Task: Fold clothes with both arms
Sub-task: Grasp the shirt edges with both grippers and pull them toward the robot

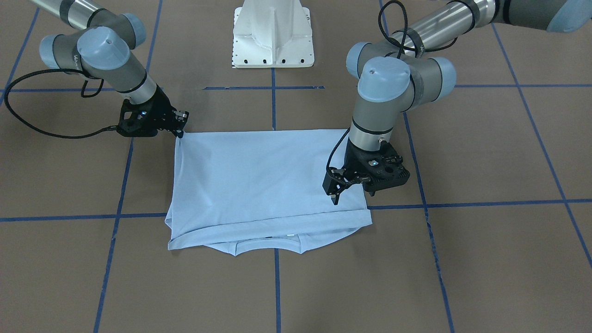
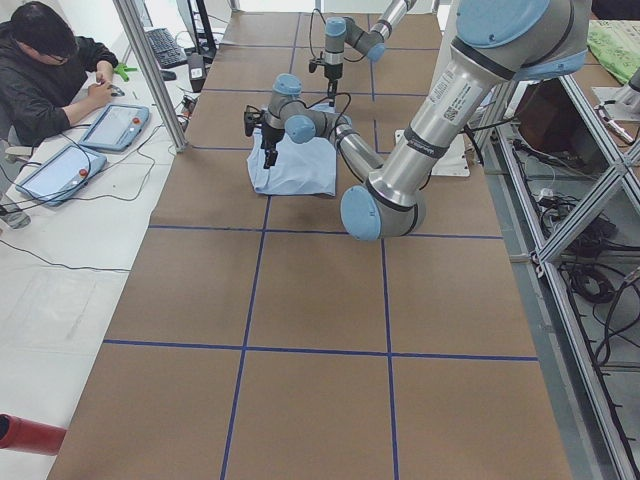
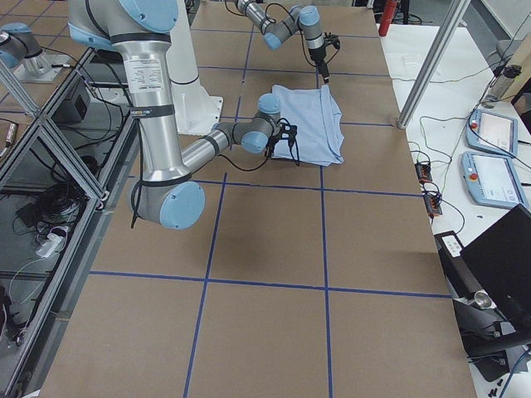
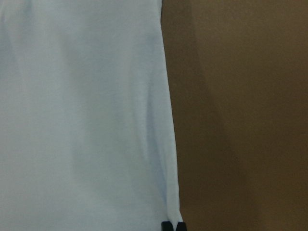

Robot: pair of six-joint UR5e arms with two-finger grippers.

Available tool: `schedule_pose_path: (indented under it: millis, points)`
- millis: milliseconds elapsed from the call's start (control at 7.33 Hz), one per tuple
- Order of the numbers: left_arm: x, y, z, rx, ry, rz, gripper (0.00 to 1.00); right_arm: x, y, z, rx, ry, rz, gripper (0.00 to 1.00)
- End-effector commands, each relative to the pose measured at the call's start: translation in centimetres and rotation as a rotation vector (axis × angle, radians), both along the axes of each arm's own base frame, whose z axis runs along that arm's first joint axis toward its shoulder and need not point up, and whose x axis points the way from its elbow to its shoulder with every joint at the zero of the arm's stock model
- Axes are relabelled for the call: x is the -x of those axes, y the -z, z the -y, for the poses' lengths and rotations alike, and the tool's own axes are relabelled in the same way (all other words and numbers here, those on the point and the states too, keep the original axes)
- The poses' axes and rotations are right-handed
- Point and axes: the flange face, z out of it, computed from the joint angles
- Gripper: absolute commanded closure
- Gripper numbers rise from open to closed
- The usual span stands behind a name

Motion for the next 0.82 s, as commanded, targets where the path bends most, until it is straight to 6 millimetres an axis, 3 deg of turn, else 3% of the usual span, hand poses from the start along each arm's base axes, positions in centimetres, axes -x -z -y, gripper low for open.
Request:
schedule_pose_path:
  millis: [0,273,409,682]
  points:
    - [0.1,0.4,-0.4,0.007,0.010,-0.015,0.00,-1.7,-0.6,-5.2,0.003,0.067,-0.002,1.00]
    - [0.2,0.7,-0.6,0.004,0.010,-0.020,0.00,-1.2,-0.3,-13.6,0.015,0.218,0.002,1.00]
    - [0.1,0.8,-0.7,0.002,0.009,-0.022,0.00,-0.7,0.0,-16.7,0.034,0.274,0.004,1.00]
    - [-0.6,0.6,-1.6,0.012,0.001,-0.028,0.00,-0.8,0.4,-20.2,0.070,0.332,0.003,1.00]
